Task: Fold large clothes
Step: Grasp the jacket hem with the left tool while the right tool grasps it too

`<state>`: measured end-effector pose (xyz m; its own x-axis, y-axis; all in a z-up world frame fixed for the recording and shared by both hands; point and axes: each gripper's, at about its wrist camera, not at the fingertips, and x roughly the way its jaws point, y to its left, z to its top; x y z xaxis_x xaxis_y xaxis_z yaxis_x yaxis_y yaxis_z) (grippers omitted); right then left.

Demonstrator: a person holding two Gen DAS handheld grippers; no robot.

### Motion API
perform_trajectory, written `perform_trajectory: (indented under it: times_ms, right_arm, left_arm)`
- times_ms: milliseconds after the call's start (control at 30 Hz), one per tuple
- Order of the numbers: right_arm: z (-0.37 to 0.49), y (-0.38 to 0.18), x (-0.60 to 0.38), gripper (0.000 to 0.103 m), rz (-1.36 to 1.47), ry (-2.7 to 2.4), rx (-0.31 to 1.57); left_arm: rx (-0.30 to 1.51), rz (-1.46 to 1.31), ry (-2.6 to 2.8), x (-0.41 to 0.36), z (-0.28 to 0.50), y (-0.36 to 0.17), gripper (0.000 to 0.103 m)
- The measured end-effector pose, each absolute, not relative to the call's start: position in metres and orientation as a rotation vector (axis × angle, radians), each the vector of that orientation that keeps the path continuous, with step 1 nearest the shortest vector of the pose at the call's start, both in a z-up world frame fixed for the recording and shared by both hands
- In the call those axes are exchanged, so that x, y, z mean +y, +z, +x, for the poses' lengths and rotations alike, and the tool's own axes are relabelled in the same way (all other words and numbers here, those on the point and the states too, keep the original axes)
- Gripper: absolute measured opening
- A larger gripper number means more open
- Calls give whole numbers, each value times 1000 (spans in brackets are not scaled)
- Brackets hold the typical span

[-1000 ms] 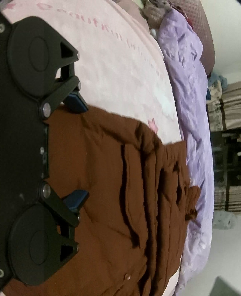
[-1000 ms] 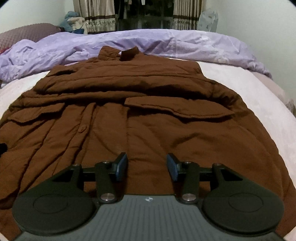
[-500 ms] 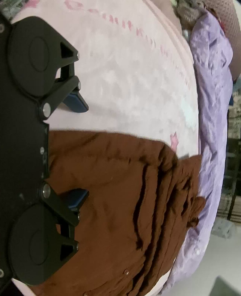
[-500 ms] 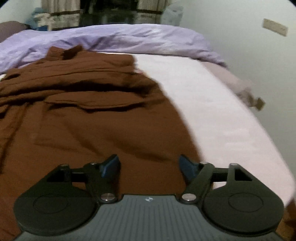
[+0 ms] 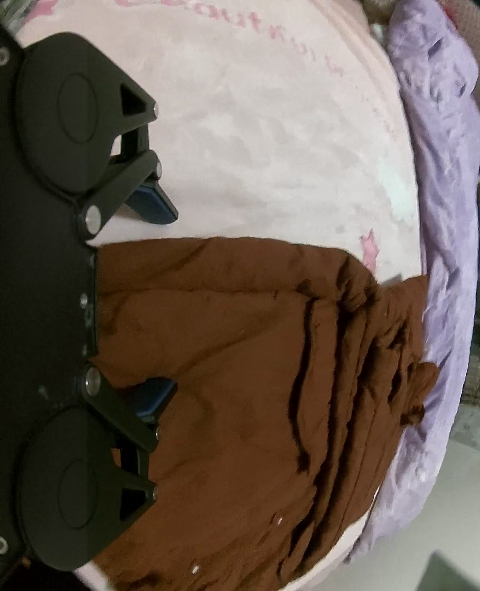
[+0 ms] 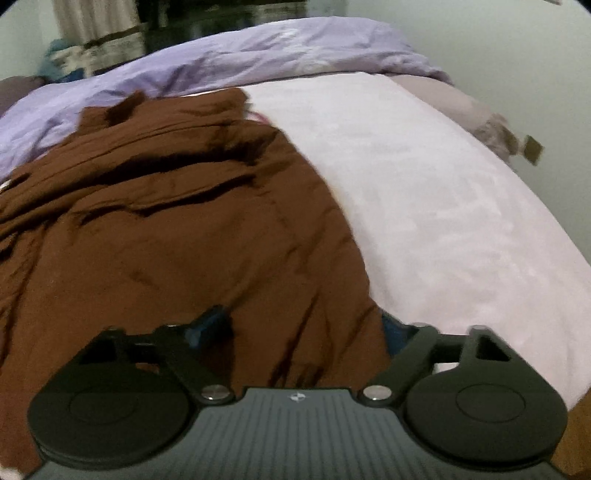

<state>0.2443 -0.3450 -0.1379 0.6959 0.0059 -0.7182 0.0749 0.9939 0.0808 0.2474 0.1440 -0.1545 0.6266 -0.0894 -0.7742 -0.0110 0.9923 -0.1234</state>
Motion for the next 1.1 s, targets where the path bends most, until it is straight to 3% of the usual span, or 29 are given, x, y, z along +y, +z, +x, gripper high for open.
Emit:
perform_trajectory:
  times_ms: [200,233,267,300,333,400,433,733,900,1000,1033,1100]
  right_arm:
    - [253,-137,-346,70,88,-2,774]
    - [254,-136,-344,51,86,4,767]
    - [254,-134,-344,24,114,32,767]
    - [253,-132,-343,22,127,26,769]
    - [253,-131,-340,20,116,12,769]
    - [249,-125,-333,16,88,-3,756]
    - [246,-121,-330,15,92,-6,744]
    - [198,-58,-320,14,202,24,607]
    - [213,-101,-324,15,228,-14,720]
    - [216,-127,-330,17,252,-16,762]
    - [214,-130,-332,22,249,-12,759]
    - [209,-131,-329,32,207,-4,775]
  left_arm:
    - [867,-108,22,125,251,-158,88]
    - [852,-114,33,123,251,-158,86]
    - [840,-114,39,121,251,-158,81]
    - [820,-111,33,120,248,-156,63]
    - [813,-127,20,121,246,-154,31]
    - [809,-176,26,128,243,-146,13]
    - [809,-193,16,131,243,-143,10]
    - [665,-153,41,147,234,-66,10]
    - [801,-147,47,155,239,-104,19]
    - [872,-160,59,157,240,-132,35]
    - [877,-160,63,157,238,-136,48]
    - [883,-176,52,157,231,-139,60]
